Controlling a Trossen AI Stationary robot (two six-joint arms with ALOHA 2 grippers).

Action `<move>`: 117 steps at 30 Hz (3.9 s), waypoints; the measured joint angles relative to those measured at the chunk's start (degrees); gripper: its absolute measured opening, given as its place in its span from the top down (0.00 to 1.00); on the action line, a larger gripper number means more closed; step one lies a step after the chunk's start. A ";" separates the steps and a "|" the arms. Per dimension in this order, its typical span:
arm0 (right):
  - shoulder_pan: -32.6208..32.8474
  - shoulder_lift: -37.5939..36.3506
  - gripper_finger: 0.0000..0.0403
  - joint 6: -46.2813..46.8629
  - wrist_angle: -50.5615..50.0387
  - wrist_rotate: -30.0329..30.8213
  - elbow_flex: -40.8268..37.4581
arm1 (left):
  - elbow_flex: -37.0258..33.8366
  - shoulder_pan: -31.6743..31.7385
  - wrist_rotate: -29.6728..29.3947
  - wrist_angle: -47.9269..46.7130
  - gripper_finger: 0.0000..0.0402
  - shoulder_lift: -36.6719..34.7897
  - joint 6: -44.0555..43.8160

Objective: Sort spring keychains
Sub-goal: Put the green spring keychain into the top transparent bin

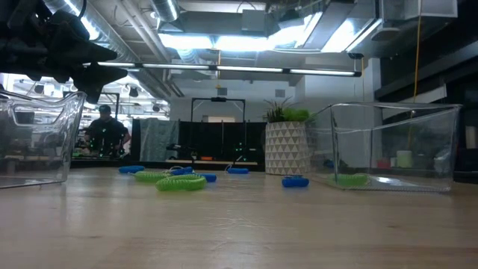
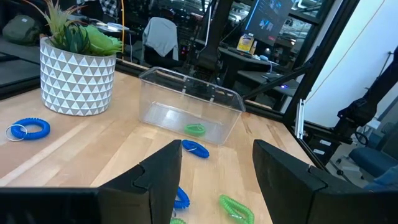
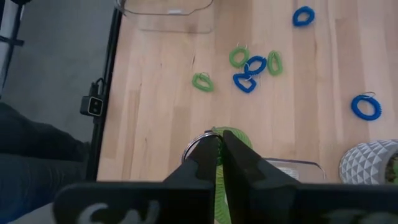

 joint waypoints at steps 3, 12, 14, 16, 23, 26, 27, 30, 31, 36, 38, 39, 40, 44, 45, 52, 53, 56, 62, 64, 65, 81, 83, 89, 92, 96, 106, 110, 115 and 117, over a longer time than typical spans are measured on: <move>0.56 -1.32 0.97 0.32 0.04 0.12 -0.26 | 0.00 -0.02 0.00 0.01 0.52 0.00 -0.01; 2.11 -8.34 0.97 2.24 0.11 5.06 -14.15 | 0.00 0.01 0.00 0.01 0.52 0.01 -0.01; 2.11 -10.30 0.97 3.79 1.07 5.08 -19.32 | 0.00 0.01 0.00 0.01 0.52 0.01 -0.01; 2.11 -12.26 0.97 5.19 3.67 5.04 -24.72 | 0.00 -0.02 0.00 0.01 0.52 0.00 -0.01; 2.11 -17.26 0.97 8.83 12.16 4.93 -42.12 | 0.00 0.01 0.01 -0.01 0.52 0.02 -0.01; 2.11 -18.28 0.96 9.56 15.34 4.53 -48.25 | 0.00 -0.02 0.00 -0.01 0.52 0.00 -0.01; 2.11 -18.47 0.96 9.89 16.56 4.49 -50.16 | 0.00 0.01 0.02 -0.01 0.52 0.00 -0.01; 2.11 -18.50 0.96 10.28 20.56 4.45 -55.39 | 0.00 0.01 0.00 0.01 0.52 -0.01 0.01; 2.11 -18.49 0.96 10.26 22.06 4.45 -57.17 | 0.00 0.01 0.01 -0.01 0.52 0.02 -0.01; 2.11 -18.47 0.96 10.46 30.96 3.49 -65.81 | 0.00 0.01 0.02 0.01 0.52 -0.01 -0.01; 2.11 -18.47 0.96 10.47 34.23 3.43 -68.83 | 0.00 0.00 0.01 -0.02 0.52 0.01 -0.01; 2.11 -18.47 0.96 10.58 35.47 3.40 -70.29 | 0.00 0.00 0.02 -0.01 0.52 0.02 -0.01; 2.11 -18.47 0.96 10.71 36.37 3.42 -71.65 | 0.00 -0.01 0.02 0.00 0.52 -0.01 -0.01; 2.11 -18.47 0.95 10.68 40.67 3.40 -76.52 | 0.00 0.01 0.02 -0.01 0.52 0.01 0.00; 2.11 -18.47 0.94 10.83 41.72 3.40 -77.68 | 0.00 -0.01 0.02 0.00 0.52 0.01 0.00; 2.11 -18.41 0.90 12.14 46.90 2.25 -82.39 | 0.00 0.00 0.02 -0.01 0.52 0.01 -0.01; 2.11 -18.41 0.90 12.16 47.39 1.88 -82.40 | 0.00 0.00 0.02 0.00 0.52 0.01 -0.01; 2.11 -18.41 0.90 11.99 47.76 1.48 -82.43 | 0.00 0.01 0.02 -0.02 0.52 0.02 -0.01; 2.11 -18.41 0.89 12.01 48.57 1.46 -82.44 | 0.00 -0.01 0.02 -0.01 0.52 0.02 -0.01; 2.11 -18.41 0.89 13.10 48.54 1.46 -82.44 | 0.00 0.00 0.02 -0.01 0.52 0.01 -0.01; 2.11 -18.41 0.89 14.09 48.55 1.49 -82.44 | 0.00 -0.01 0.02 -0.01 0.52 -0.01 -0.01; 2.09 -18.41 0.62 16.67 48.48 0.33 -82.44 | 0.00 -0.01 0.02 0.00 0.52 0.01 0.00; 2.09 -18.41 0.60 16.65 48.18 -0.05 -82.21 | 0.00 -0.01 0.02 0.00 0.52 0.01 0.01; 2.09 -18.41 0.60 16.33 47.31 -0.03 -78.04 | 0.00 -0.02 0.02 -0.01 0.52 0.01 -0.01; 2.09 -18.41 0.60 16.28 47.32 -0.03 -74.63 | 0.00 0.00 0.02 0.01 0.52 0.00 0.00; 2.09 -18.41 0.60 17.50 47.34 -0.03 -69.74 | 0.00 0.00 0.02 -0.01 0.52 0.01 0.00; 5.58 -17.76 0.60 16.19 47.53 2.25 -58.89 | 0.00 0.01 0.02 0.01 0.52 -0.01 -0.01; 7.97 -15.91 0.60 15.70 47.74 3.47 -55.56 | 0.00 -0.01 0.01 -0.01 0.52 0.00 -0.01; 10.70 -12.52 0.60 14.70 48.10 4.06 -53.32 | 0.00 0.01 0.01 0.00 0.52 -0.01 -0.01; 11.69 -10.92 0.60 14.67 48.08 4.05 -52.72 | 0.00 -0.01 0.02 -0.01 0.52 0.00 -0.01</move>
